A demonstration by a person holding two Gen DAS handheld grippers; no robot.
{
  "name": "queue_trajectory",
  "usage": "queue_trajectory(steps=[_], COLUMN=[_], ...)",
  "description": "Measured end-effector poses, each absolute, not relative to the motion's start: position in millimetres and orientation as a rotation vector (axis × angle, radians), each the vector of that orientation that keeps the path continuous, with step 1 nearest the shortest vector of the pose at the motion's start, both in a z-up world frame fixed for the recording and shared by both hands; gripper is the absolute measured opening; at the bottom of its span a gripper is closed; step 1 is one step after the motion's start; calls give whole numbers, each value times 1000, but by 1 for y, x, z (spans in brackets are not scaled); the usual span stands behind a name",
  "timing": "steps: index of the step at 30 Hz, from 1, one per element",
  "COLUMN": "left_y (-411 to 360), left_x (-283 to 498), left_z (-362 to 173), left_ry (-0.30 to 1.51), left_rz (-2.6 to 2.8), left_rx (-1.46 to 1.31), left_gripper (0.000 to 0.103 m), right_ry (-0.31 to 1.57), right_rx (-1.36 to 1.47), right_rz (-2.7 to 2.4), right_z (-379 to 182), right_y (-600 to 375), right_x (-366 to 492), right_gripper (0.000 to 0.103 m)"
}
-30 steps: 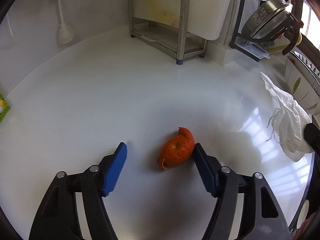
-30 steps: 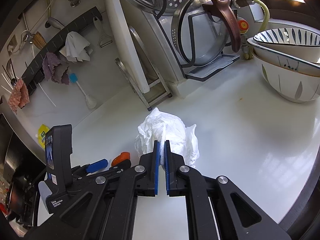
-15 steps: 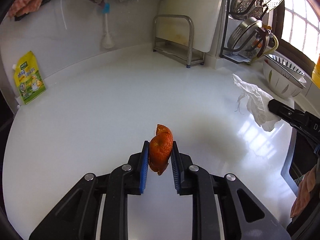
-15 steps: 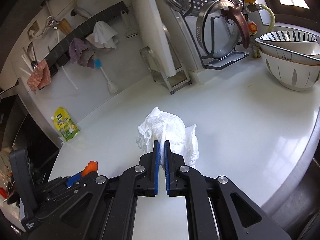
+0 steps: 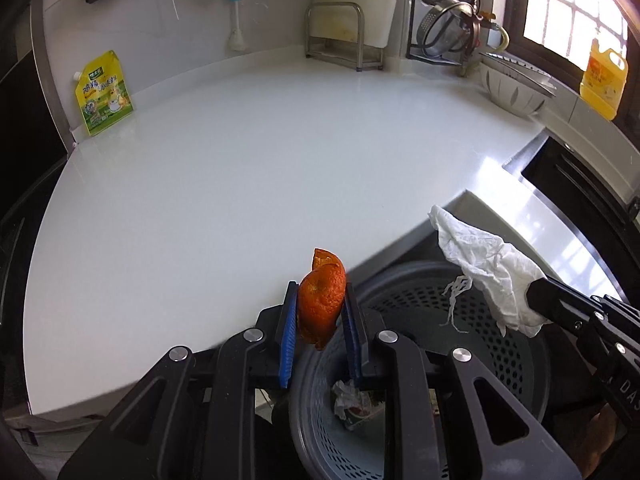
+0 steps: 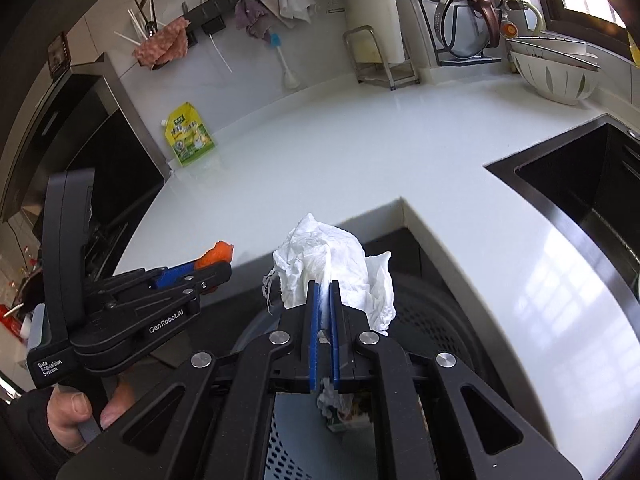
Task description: Collect trash
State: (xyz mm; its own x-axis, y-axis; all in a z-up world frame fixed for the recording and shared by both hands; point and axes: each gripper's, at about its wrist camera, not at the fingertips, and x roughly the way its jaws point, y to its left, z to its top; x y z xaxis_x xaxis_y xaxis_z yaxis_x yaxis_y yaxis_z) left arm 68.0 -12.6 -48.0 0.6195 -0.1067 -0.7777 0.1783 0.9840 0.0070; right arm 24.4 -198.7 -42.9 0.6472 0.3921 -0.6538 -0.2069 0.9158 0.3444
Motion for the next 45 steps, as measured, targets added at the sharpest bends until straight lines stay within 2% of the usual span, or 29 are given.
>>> queue_trajectory(steps=[6,10,12,13,14,19,23,28,31,40,45], left_y=[-21,-26,-25,-23,-21,-18,-20,-25,-23,-14,-9], left_x=[41,33,30,28,27,24,22,19,18,15,13], left_z=[-77,-88,-90,-90,-89,-86,-85,-86,-86,-83,-79], left_ry=[936,957,959,955,946,942,942,946,945,934,918], left_rz=[-207,-211,-198,-189,-175,-154,-144,-149,-142,-112,-94], left_rx=[91,120,119,117,115,108,116,124,127,118,115], left_gripper=[22,26,38,54,69,72,75,78,83,90,95], right_ry=[874,887,872,854,835,830,823,808,810,812,805], right_rx=[238,264,279,281,280,281,279,273,275,261,257], right_rz=[282,255,257,255,251,248,227,211,203,192,183], right_z=[-70,-84,-84,-83,-81,-80,-80,-78,-78,-78,-78], right_y=[-203,-209,-212,-213,-214,-217,-222,-224,-224,-221,-219], right_x=[-10,-20,-23,-26,-29,-31,-30,-32,-33,-35,-36], right_gripper=[5,8,28,47,53,53,60,62,62,63,68])
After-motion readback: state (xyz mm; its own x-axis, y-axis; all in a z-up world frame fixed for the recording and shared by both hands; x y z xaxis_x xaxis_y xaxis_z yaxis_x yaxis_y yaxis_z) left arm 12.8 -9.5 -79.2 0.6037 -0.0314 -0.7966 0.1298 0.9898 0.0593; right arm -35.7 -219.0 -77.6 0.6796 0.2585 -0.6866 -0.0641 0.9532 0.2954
